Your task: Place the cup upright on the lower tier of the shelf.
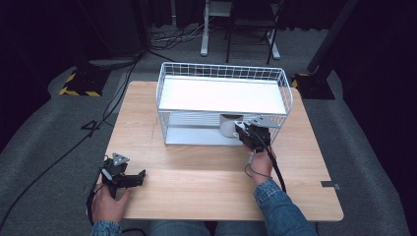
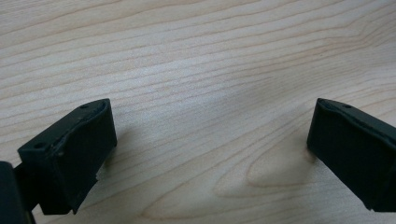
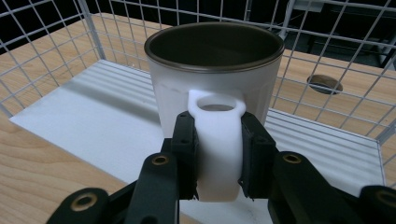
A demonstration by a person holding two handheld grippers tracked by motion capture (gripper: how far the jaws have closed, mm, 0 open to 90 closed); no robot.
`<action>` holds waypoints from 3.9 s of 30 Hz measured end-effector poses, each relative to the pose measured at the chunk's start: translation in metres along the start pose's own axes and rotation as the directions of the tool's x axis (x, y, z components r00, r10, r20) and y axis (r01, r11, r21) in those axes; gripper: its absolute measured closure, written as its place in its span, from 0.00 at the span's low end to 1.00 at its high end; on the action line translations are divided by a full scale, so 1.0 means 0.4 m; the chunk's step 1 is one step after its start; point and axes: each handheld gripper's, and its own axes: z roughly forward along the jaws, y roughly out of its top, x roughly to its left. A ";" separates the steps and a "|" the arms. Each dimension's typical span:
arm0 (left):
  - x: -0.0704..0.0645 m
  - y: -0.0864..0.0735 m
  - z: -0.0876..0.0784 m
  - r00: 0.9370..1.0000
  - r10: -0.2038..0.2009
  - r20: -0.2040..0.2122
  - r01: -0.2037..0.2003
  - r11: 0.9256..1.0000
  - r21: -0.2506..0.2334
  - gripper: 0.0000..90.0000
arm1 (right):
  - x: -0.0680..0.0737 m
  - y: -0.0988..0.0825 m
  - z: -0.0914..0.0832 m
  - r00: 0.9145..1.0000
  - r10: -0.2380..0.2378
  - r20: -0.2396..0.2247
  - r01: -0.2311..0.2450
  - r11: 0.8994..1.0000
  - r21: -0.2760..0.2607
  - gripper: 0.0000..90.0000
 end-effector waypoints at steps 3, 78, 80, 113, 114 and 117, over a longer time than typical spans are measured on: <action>0.000 0.000 0.000 1.000 -0.002 0.000 0.002 1.000 -0.001 0.02 | -0.002 -0.004 0.009 1.000 -0.001 0.009 0.001 1.000 0.014 0.79; 0.000 0.000 0.000 1.000 -0.002 0.000 0.002 1.000 -0.001 0.02 | -0.124 -0.075 -0.285 0.993 -0.023 -0.116 0.035 0.994 0.102 0.40; 0.000 0.000 0.000 1.000 -0.002 0.000 0.002 1.000 -0.001 0.02 | -0.134 -0.085 -0.292 0.994 -0.023 -0.109 0.035 0.993 0.111 0.39; 0.000 0.000 0.000 1.000 -0.002 0.000 0.002 1.000 -0.001 0.02 | -0.235 -0.296 -0.279 1.000 0.016 -0.007 -0.014 0.970 0.244 0.33; 0.000 0.000 0.000 1.000 -0.002 0.000 0.002 1.000 -0.001 0.02 | -0.233 -0.300 -0.277 1.000 0.007 -0.006 -0.005 0.968 0.250 0.32; 0.000 0.000 0.000 1.000 -0.002 0.000 0.002 1.000 -0.001 0.02 | -0.226 -0.311 -0.270 0.999 -0.044 0.005 0.041 0.963 0.268 0.29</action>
